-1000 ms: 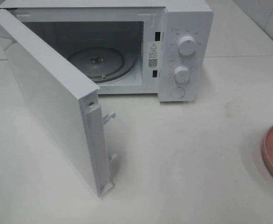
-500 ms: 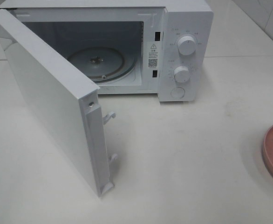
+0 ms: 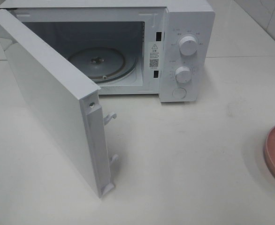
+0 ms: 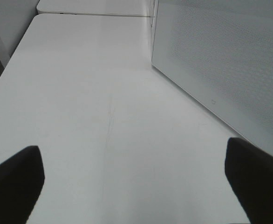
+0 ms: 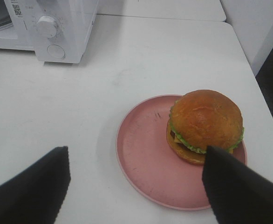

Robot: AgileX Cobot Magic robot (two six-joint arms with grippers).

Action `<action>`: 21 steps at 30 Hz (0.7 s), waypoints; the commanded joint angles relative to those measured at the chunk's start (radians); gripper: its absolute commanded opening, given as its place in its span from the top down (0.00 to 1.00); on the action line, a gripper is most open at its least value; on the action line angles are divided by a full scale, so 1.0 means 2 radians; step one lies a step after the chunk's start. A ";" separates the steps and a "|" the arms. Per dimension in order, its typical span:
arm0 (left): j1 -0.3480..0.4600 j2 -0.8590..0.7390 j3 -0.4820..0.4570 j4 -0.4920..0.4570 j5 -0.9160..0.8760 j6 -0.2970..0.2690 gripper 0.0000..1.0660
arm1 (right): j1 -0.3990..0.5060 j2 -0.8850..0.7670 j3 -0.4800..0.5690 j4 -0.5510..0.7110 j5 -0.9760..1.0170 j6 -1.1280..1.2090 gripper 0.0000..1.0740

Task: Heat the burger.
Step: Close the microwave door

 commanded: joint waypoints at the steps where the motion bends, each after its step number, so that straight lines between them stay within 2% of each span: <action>1: 0.002 -0.007 0.000 0.000 -0.002 0.000 0.08 | -0.005 -0.016 0.001 -0.001 -0.007 -0.006 0.29; 14: 0.002 0.019 -0.014 -0.001 -0.024 -0.003 0.09 | -0.005 -0.016 0.001 -0.001 -0.007 -0.006 0.29; 18: 0.002 0.052 -0.018 -0.002 -0.053 -0.003 0.19 | -0.005 -0.016 0.001 -0.001 -0.007 -0.006 0.29; 19: 0.002 0.069 -0.018 -0.002 -0.067 -0.003 0.29 | -0.005 -0.016 0.001 -0.001 -0.007 -0.006 0.29; 20: 0.002 0.069 -0.018 -0.002 -0.067 -0.003 0.29 | -0.005 -0.016 0.001 -0.001 -0.007 -0.006 0.29; 21: 0.002 0.079 -0.017 -0.002 -0.075 -0.003 0.36 | -0.005 -0.016 0.001 -0.001 -0.007 -0.006 0.29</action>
